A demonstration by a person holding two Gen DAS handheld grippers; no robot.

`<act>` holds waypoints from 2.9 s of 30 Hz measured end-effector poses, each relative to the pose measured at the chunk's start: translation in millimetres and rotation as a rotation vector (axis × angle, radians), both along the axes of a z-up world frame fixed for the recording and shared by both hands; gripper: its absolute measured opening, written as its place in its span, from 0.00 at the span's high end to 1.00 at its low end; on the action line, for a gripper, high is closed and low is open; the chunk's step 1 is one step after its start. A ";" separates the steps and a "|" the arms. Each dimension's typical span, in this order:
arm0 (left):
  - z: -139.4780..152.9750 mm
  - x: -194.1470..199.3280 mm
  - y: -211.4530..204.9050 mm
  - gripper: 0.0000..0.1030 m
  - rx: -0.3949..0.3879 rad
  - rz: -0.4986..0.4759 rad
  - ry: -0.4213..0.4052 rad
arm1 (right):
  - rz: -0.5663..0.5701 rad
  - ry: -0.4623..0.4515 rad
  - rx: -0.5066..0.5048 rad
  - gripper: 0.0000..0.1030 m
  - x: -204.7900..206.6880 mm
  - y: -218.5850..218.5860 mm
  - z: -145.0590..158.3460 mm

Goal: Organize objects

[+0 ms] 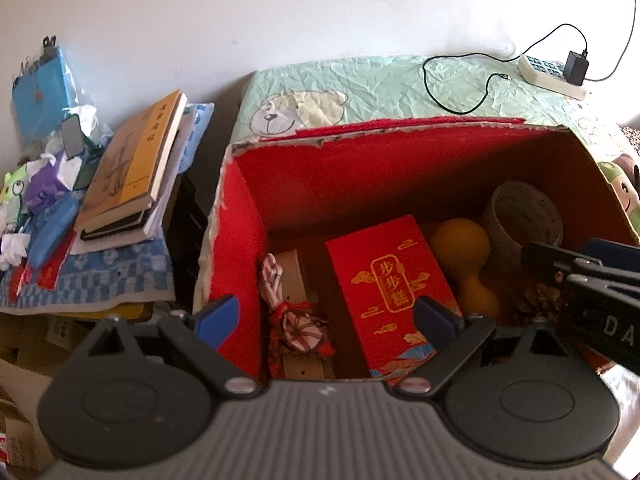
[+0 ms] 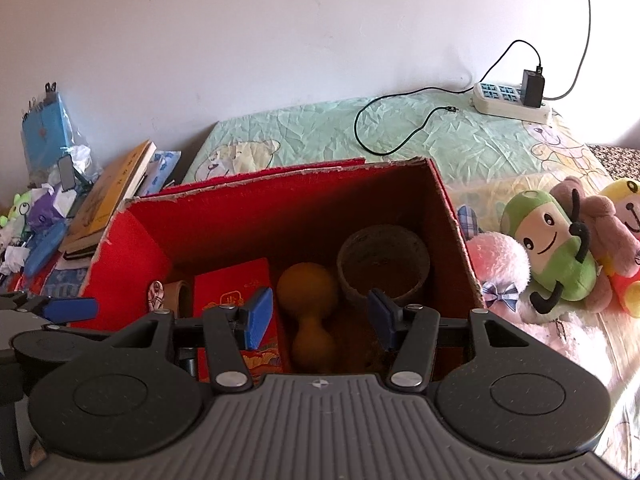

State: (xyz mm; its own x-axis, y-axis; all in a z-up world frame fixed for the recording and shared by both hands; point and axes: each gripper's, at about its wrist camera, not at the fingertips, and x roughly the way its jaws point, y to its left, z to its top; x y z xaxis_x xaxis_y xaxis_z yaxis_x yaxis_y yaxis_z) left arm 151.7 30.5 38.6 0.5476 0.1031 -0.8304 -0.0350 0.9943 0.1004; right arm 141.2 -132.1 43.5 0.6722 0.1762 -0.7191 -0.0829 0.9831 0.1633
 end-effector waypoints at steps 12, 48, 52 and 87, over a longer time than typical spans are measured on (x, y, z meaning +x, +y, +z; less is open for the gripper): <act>-3.4 0.4 -11.6 0.08 0.027 -0.026 0.011 | -0.029 0.017 0.024 0.42 4.6 -10.6 -6.2; 4.6 -13.0 -8.1 0.08 0.016 0.012 0.006 | -0.004 -0.038 0.011 0.41 -13.1 -14.9 2.9; 11.2 -13.9 -5.6 0.08 0.031 0.015 -0.013 | 0.008 -0.060 -0.005 0.41 -15.4 -13.6 10.8; 23.9 -33.9 -23.3 0.11 0.074 -0.022 -0.091 | 0.016 -0.099 -0.034 0.38 -34.7 -17.6 17.0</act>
